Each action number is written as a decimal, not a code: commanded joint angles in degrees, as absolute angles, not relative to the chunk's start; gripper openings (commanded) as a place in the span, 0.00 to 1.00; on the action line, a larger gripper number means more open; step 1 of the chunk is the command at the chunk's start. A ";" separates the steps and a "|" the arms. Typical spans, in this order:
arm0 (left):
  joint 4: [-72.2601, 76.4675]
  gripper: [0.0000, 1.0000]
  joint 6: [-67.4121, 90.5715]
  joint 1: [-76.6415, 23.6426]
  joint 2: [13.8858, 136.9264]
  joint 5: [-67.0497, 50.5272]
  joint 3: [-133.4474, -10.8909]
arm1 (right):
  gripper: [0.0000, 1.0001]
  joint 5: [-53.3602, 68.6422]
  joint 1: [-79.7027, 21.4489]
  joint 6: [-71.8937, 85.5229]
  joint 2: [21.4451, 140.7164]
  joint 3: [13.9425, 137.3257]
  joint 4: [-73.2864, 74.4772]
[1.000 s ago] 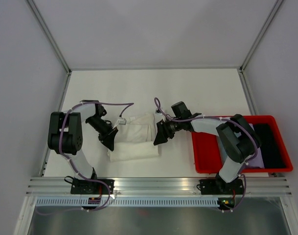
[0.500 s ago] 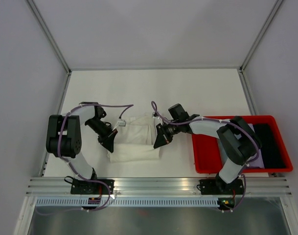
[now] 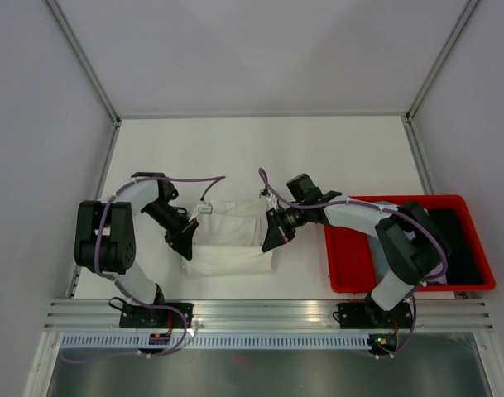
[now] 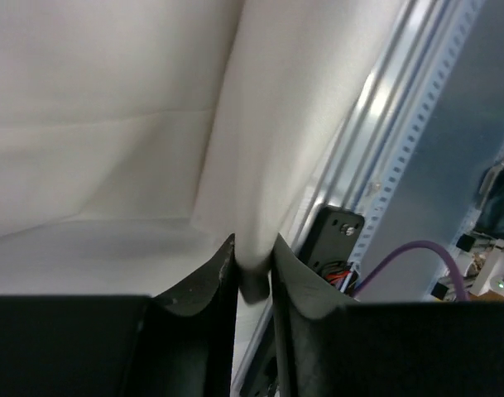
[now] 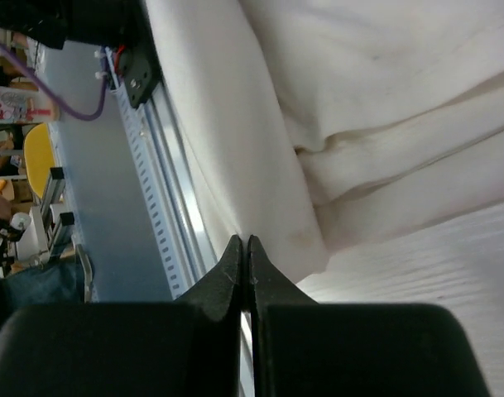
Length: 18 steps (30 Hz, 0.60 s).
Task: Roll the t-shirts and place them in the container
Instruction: Roll the tshirt
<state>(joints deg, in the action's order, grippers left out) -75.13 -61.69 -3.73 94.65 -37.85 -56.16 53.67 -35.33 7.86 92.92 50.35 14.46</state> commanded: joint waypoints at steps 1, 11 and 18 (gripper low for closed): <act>-68.76 0.27 -55.91 -1.50 97.73 -32.62 -60.72 | 0.00 49.05 -34.37 10.37 98.43 55.45 10.54; -67.14 0.52 -55.73 -1.23 94.23 -26.28 -64.33 | 0.07 45.71 -33.49 9.31 106.87 62.40 11.87; -62.87 0.62 -51.34 -9.19 76.95 -26.03 -67.61 | 0.06 43.60 -33.49 9.75 106.96 61.96 10.37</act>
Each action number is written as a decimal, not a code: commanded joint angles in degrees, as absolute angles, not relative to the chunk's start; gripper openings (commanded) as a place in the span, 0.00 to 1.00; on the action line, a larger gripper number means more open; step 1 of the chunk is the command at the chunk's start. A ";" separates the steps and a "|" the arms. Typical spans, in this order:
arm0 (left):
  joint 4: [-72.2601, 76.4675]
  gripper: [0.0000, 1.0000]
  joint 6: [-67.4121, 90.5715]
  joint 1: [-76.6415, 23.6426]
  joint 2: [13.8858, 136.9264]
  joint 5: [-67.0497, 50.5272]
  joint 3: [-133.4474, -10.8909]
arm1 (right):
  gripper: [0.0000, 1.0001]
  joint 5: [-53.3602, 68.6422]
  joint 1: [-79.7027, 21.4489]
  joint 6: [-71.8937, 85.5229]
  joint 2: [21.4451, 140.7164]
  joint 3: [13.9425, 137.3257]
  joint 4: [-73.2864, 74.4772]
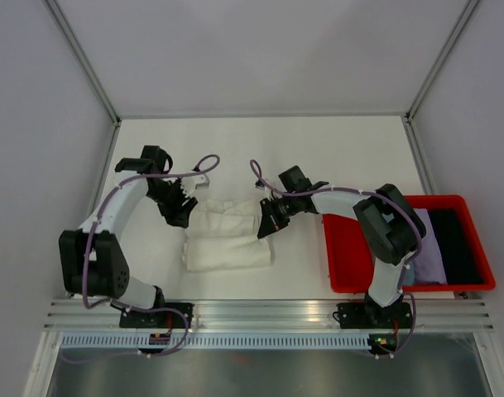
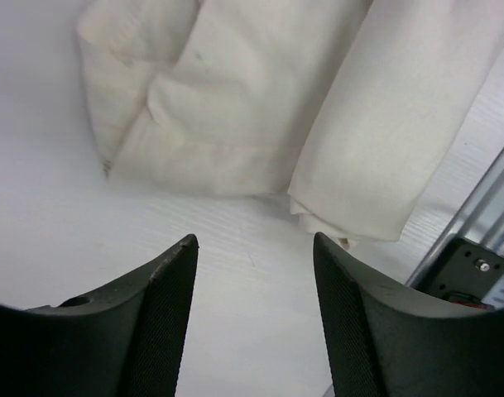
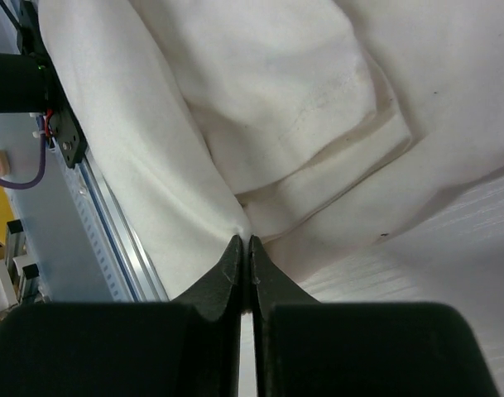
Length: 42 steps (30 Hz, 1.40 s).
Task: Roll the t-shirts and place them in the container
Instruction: Roll the tshirt
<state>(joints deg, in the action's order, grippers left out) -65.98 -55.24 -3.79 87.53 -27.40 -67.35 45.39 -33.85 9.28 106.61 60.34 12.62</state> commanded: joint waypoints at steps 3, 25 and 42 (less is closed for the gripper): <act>-57.42 0.75 -50.28 -17.62 67.28 -19.09 -56.93 | 0.08 42.19 -33.49 10.28 107.14 61.88 9.93; -40.96 0.56 -47.47 -34.19 53.35 -3.34 -26.81 | 0.37 37.54 -33.57 12.84 107.77 61.26 5.80; -43.51 0.02 -44.12 -33.14 50.28 -8.17 -29.62 | 0.60 29.27 -38.13 -30.36 73.15 41.96 7.55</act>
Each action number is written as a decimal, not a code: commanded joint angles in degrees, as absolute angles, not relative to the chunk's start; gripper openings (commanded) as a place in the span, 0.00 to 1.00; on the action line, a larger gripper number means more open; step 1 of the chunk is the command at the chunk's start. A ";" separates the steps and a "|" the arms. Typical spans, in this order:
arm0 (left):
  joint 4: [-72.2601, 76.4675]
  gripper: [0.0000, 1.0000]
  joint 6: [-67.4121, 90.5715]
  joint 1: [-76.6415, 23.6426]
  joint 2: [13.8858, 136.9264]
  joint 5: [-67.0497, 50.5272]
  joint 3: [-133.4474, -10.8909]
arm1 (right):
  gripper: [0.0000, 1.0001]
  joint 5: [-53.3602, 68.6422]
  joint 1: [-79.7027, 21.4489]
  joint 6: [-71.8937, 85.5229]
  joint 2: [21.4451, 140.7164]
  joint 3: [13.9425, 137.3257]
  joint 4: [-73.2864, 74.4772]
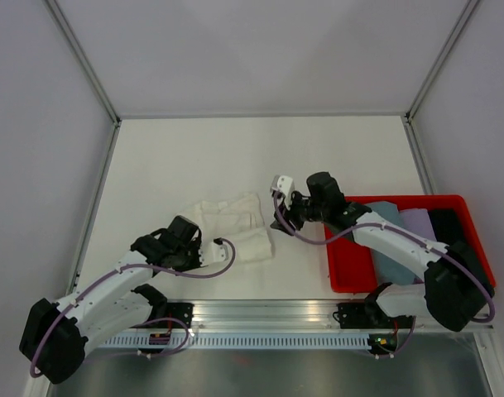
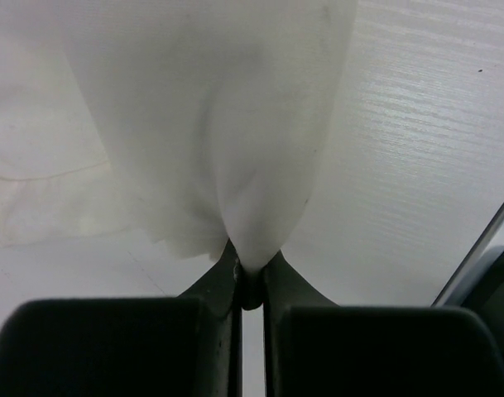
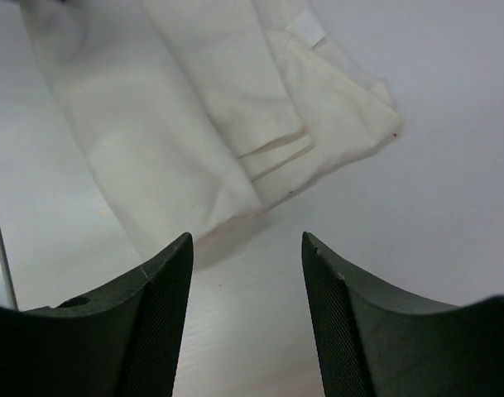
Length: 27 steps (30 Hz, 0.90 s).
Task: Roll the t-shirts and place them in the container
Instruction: Roll the tshirt
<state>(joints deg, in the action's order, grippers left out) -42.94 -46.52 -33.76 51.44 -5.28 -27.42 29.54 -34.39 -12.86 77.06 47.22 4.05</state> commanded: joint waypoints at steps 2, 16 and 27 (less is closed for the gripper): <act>-44.21 0.02 -44.82 -32.09 49.75 -8.96 -29.79 | 0.64 24.29 -44.17 -39.62 70.15 37.82 4.43; -46.23 0.02 -47.29 -27.51 52.73 -13.36 -32.78 | 0.71 16.42 -55.10 -48.42 76.99 35.07 -5.19; -48.07 0.02 -48.16 -25.32 52.73 -15.99 -33.57 | 0.22 11.26 -55.37 -43.43 87.35 39.80 -4.31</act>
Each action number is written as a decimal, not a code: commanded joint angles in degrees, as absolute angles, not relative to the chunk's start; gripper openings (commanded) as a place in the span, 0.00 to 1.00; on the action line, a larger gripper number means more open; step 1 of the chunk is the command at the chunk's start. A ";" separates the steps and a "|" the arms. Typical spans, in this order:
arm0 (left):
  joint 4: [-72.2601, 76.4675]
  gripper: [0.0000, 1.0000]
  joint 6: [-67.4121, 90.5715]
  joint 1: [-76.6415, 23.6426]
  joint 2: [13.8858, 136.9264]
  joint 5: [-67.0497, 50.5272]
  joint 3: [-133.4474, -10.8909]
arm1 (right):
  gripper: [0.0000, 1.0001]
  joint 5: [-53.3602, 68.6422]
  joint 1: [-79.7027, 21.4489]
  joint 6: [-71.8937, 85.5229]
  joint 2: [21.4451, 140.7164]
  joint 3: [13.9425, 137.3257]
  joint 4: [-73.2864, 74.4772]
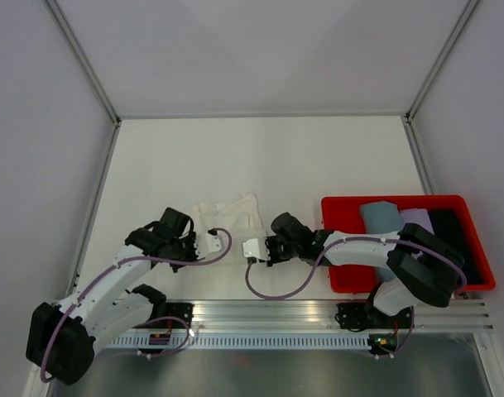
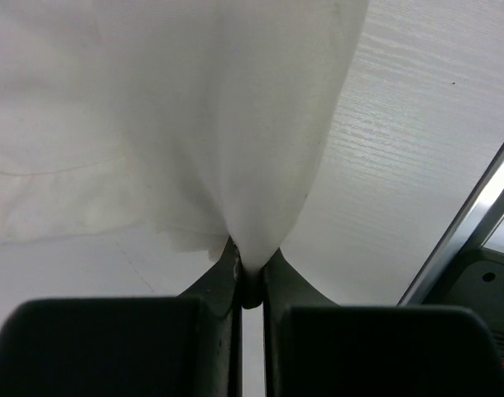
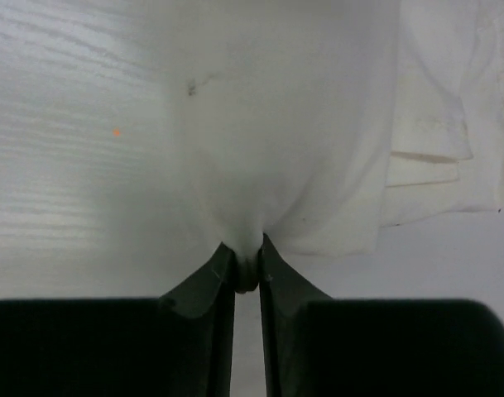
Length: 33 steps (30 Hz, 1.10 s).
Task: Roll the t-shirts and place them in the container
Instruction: Roll the tshirt
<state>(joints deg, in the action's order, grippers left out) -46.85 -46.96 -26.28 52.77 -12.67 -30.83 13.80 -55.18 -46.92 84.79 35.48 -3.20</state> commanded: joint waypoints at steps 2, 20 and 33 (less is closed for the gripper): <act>-49.39 0.02 -48.34 -23.74 53.08 -18.44 -34.36 | 0.12 11.77 -55.37 -42.63 87.54 40.52 -2.64; -77.69 0.04 -62.92 -15.73 66.08 -38.75 -47.02 | 0.00 54.19 -51.25 -23.23 79.02 48.09 31.49; -71.81 0.13 -62.67 -11.87 82.78 -33.58 -49.05 | 0.08 52.65 -38.32 -21.10 96.67 55.11 28.74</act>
